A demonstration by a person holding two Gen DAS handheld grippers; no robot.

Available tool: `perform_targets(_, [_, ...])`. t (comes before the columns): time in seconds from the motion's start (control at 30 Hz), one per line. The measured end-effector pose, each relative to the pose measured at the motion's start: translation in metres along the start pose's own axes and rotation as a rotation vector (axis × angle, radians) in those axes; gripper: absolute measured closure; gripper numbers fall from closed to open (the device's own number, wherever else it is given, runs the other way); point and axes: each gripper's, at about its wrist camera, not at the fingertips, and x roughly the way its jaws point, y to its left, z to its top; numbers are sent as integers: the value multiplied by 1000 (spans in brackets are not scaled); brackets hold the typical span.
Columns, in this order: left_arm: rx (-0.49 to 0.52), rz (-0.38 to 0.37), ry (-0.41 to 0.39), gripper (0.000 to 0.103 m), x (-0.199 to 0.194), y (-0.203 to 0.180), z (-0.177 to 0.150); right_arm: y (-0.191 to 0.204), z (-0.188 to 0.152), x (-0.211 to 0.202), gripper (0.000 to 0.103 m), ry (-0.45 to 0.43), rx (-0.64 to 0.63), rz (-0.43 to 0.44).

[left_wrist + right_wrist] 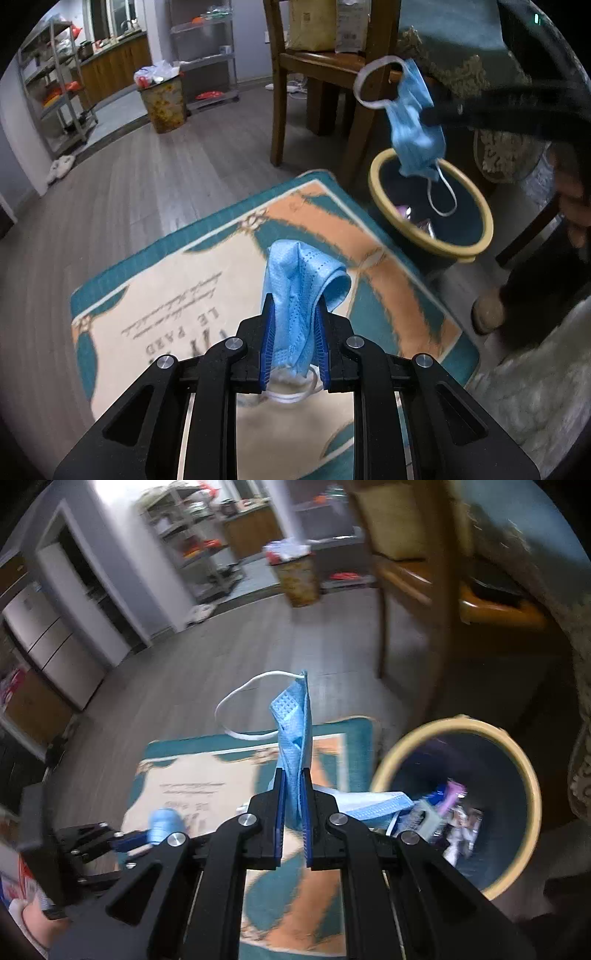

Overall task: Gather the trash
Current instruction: 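Carry both masks over the bin and open both grippers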

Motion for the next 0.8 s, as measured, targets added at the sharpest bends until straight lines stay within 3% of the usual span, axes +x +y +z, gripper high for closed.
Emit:
perform_targets(0.17, [15, -37, -11, 82, 18, -14, 24, -42, -2, 19, 96, 49, 96, -5])
perform_targets(0.4, [41, -140, -53, 82, 47, -61, 65, -85, 3, 17, 96, 11, 190, -48])
perform_targets(0.6, [79, -236, -31, 82, 83, -107, 80, -135, -5, 18, 96, 24, 281, -129])
perform_targets(0.8, [98, -273, -31, 82, 107, -140, 87, -173, -14, 9, 95, 9, 406, -173])
